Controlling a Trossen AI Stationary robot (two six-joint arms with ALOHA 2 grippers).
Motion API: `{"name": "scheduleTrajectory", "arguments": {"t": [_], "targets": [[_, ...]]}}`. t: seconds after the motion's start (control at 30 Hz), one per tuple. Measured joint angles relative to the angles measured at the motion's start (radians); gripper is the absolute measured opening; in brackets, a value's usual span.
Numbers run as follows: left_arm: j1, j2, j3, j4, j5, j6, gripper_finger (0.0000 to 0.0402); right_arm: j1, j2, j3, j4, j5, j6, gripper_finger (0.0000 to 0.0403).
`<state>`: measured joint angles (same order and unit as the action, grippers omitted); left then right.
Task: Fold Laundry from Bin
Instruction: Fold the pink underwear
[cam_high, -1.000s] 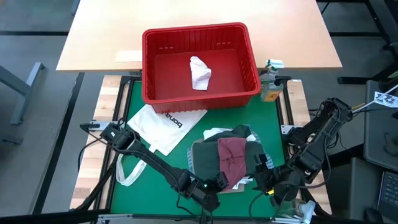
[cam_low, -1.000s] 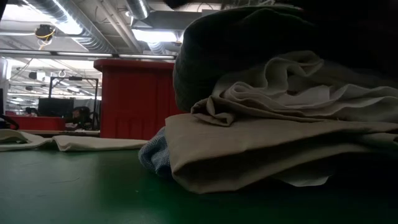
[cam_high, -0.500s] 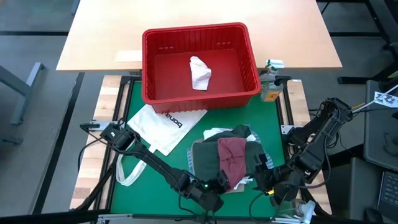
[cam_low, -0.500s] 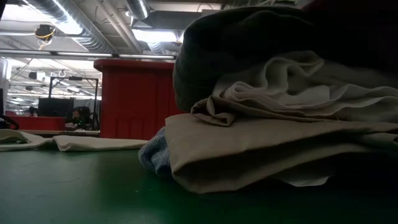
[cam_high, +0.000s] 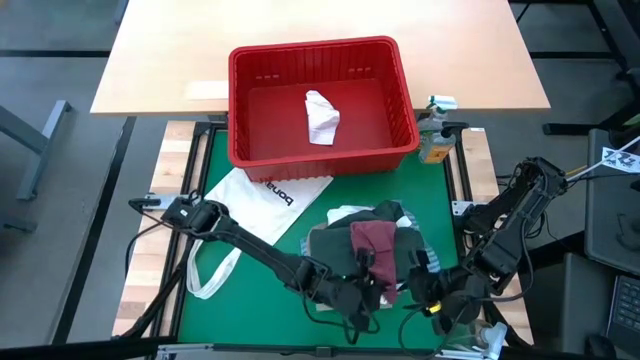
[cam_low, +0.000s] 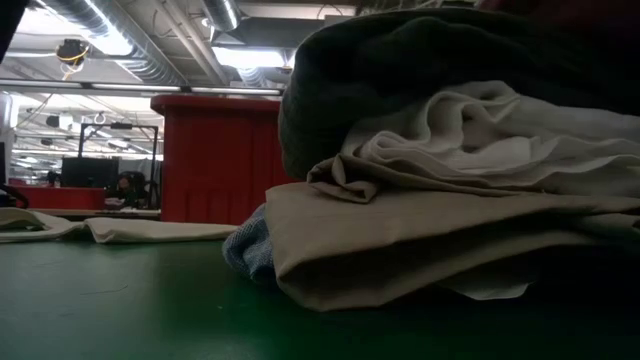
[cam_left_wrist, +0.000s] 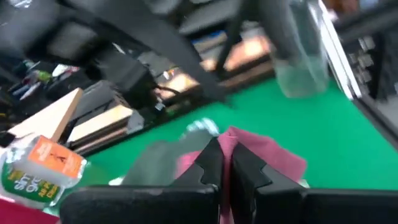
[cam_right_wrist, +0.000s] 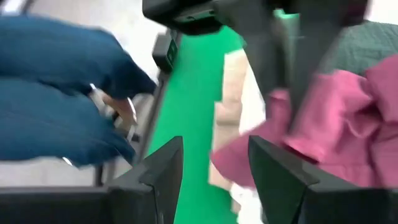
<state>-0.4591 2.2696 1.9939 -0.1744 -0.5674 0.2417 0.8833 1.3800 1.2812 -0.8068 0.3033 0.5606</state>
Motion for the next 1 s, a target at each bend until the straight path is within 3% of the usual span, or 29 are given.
{"name": "scheduleTrajectory", "arguments": {"t": [0.17, 0.43, 1.0], "targets": [[0.036, -0.002, 0.051, -0.024, 0.0, -0.066, 0.0003, 0.001, 0.0, 0.0, 0.032, -0.008, 0.127, 0.0182], [0.045, -0.001, 0.067, -0.084, -0.002, -0.084, 0.0003, 0.001, 0.0, 0.0, -0.144, -0.034, 0.394, 0.0182], [0.044, -0.001, 0.067, -0.079, 0.0, -0.085, 0.0004, 0.0, 0.017, 0.0, -0.105, 0.0, 0.627, 0.0182]]}}
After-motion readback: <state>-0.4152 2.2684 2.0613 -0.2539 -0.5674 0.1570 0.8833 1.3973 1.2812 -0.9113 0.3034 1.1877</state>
